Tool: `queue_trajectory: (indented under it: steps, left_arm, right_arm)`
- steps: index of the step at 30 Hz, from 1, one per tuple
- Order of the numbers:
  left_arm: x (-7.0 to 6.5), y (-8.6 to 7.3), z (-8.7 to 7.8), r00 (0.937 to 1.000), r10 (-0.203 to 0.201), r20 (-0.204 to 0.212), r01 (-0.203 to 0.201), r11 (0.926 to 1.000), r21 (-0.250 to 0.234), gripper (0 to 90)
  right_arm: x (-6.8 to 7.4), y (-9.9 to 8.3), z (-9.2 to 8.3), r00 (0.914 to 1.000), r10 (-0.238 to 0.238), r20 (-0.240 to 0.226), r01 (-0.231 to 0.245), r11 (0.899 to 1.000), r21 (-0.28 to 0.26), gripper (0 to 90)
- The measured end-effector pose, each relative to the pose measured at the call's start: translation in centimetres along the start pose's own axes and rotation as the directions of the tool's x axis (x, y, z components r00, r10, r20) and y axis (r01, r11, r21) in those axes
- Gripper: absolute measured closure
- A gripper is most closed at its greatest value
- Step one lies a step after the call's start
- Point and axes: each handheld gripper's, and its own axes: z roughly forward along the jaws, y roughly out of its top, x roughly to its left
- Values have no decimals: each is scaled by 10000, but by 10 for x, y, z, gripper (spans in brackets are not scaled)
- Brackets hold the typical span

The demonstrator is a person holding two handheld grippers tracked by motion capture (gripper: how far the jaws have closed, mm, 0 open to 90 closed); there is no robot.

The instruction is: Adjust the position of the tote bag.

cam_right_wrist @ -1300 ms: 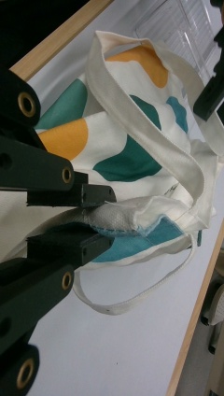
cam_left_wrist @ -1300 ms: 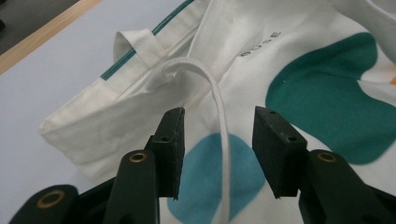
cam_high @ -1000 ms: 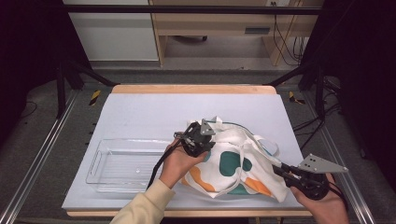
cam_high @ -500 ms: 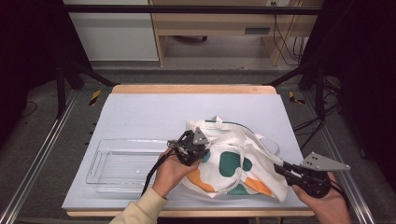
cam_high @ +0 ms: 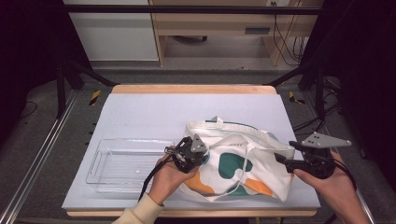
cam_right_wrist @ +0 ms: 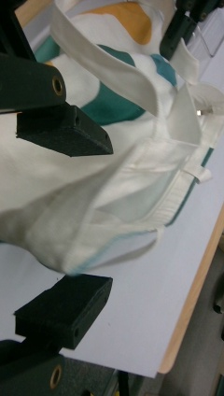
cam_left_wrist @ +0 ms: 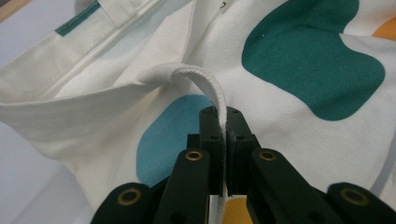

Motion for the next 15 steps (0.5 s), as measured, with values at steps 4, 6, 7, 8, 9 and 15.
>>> queue_trajectory:
  steps: [4,6,7,8,9,15]
  left_arm:
    - [-1,-2,-2,10000,54,32,-54,10000,-37,878]
    - [-3,-3,-3,10000,20,56,-19,10000,-91,878]
    - [-3,-4,-2,10000,13,68,-12,9999,-126,878]
    - [-3,-4,-3,10000,10,76,-8,9999,-148,878]
    - [-4,-4,-3,10000,22,87,-20,9999,-137,878]
    - [-7,-6,-4,9999,112,127,-110,9998,-176,878]
  right_arm:
    - [-6,23,1,9999,-139,33,139,9999,60,281]
    - [-6,37,6,9993,-364,-11,364,9992,142,280]
    - [-6,43,9,9988,-481,-83,483,9987,175,277]
    - [-6,49,14,9980,-605,-171,610,9977,296,278]
    - [-6,55,20,9976,-621,-295,632,9972,400,278]
    - [-11,81,60,9948,-841,-571,902,9891,1161,369]
